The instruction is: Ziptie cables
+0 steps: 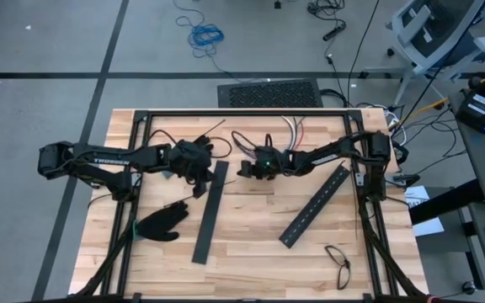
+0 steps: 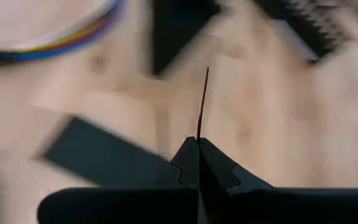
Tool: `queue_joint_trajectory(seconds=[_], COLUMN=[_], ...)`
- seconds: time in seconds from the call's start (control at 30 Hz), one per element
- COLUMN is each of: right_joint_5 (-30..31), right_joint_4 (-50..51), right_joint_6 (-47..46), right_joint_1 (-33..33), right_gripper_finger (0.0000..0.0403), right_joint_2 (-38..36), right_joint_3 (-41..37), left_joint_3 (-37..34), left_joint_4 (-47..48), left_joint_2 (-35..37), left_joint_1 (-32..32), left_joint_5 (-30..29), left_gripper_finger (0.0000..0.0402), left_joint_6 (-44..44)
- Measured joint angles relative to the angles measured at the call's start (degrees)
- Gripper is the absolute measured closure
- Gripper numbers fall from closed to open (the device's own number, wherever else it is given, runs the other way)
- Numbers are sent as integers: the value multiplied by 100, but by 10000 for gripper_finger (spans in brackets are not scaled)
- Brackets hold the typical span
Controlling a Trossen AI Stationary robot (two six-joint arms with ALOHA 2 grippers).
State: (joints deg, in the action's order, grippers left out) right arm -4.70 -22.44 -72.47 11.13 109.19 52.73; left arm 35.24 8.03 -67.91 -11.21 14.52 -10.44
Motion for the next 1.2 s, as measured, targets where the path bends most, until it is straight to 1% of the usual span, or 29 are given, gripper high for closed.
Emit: queue_joint_trajectory(seconds=[0.03,0.1,0.2,0.27,0.33,0.43,0.53,0.6,0.73,0.83,0.9,0.97,1.0,1.13,1.2], right_joint_5=[-39,-170,-497,-844,-1283,-1861,-2268,-2545,-2919,-3177,-3310,-3244,-3076,-1778,-1139], right_joint_4=[-6,-22,-1,-10,7,61,191,261,633,1215,1725,2136,2259,2111,1870], right_joint_6=[89,345,754,1068,1399,1840,2238,2534,3272,4074,4729,5489,5838,6897,7129], right_joint_1=[83,269,578,799,1010,1312,1582,1764,2059,2179,2162,2048,1960,1412,1071], right_gripper_finger=[254,254,254,254,254,254,254,254,255,255,255,255,255,255,255], right_joint_2=[0,-4,-3,-8,-28,-83,-244,-405,-857,-1260,-1554,-1838,-1996,-2439,-2507], right_joint_3=[30,71,76,76,76,74,72,74,74,74,74,74,74,74,76], left_joint_3=[0,3,4,4,4,49,312,524,967,1128,1180,1180,1180,1180,1180], left_joint_4=[12,-2,-85,-308,-620,-1517,-2435,-2805,-3012,-2992,-3001,-3014,-3014,-3199,-3393], left_joint_2=[27,41,32,34,34,34,35,39,37,96,100,98,98,95,95], left_joint_1=[5,0,-4,-2,-2,-55,-234,-387,-761,-980,-1097,-1215,-1257,-1370,-1430], left_joint_5=[215,450,850,1221,1453,1367,1180,1070,1061,1095,937,649,538,195,-28], left_gripper_finger=[401,401,401,401,401,401,401,401,401,401,401,401,401,401,401], left_joint_6=[-100,-224,-151,-100,-116,-394,-698,-833,-1391,-1923,-2465,-3131,-3453,-4905,-5493])
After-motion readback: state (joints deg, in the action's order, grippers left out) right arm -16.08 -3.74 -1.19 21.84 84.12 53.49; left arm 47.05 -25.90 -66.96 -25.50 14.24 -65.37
